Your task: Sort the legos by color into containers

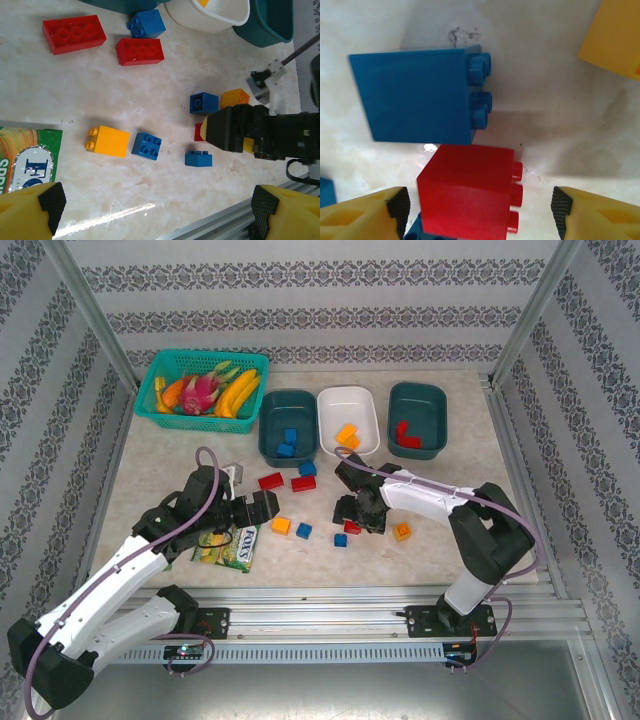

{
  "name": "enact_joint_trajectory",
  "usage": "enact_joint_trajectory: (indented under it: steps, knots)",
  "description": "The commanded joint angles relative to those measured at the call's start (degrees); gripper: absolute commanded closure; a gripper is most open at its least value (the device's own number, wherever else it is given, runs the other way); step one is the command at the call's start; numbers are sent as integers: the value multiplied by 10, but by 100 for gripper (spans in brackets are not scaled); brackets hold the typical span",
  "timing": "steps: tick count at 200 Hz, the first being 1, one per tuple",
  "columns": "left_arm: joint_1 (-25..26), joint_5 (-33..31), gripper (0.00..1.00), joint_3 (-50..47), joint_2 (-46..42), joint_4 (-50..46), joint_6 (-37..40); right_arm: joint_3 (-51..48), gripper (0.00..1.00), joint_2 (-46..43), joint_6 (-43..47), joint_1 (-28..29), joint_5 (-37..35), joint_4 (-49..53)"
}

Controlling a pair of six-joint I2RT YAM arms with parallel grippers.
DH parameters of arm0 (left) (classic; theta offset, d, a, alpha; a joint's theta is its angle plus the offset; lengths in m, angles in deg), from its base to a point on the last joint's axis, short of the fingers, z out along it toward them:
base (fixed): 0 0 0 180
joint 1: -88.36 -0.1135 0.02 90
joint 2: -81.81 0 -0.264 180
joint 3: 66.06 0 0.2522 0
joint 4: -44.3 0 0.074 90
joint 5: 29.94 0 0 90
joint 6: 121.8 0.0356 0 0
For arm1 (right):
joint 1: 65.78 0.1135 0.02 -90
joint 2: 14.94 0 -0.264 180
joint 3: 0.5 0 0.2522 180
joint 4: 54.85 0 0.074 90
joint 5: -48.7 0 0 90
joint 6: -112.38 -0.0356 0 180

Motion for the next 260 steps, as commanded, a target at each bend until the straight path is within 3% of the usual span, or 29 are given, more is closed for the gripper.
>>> enact_joint_trajectory:
  steps: [1,27,65,100,140,162,190,222,260]
  knots:
    - [-2,-1,3,1,-8,-1,-9,7,27,20,-15,10,-15,-2]
    - [-2,2,3,0,-11,0,-14,19,39,39,5,12,-28,-8]
    - [-2,12,4,-5,-10,7,-12,42,65,19,29,30,-56,25]
    - [4,35,5,36,40,43,3,82,68,-76,66,31,-124,107]
    - [16,52,5,120,167,103,23,149,67,-128,173,-93,-150,122]
    - [20,61,6,163,238,140,21,205,67,-74,217,-197,-120,108]
    - [23,68,6,218,307,155,27,318,67,37,243,-284,-103,102]
    - [24,74,7,261,363,167,34,457,68,188,238,-344,-74,119]
    - [25,67,7,312,414,161,46,616,67,341,235,-376,-42,167]
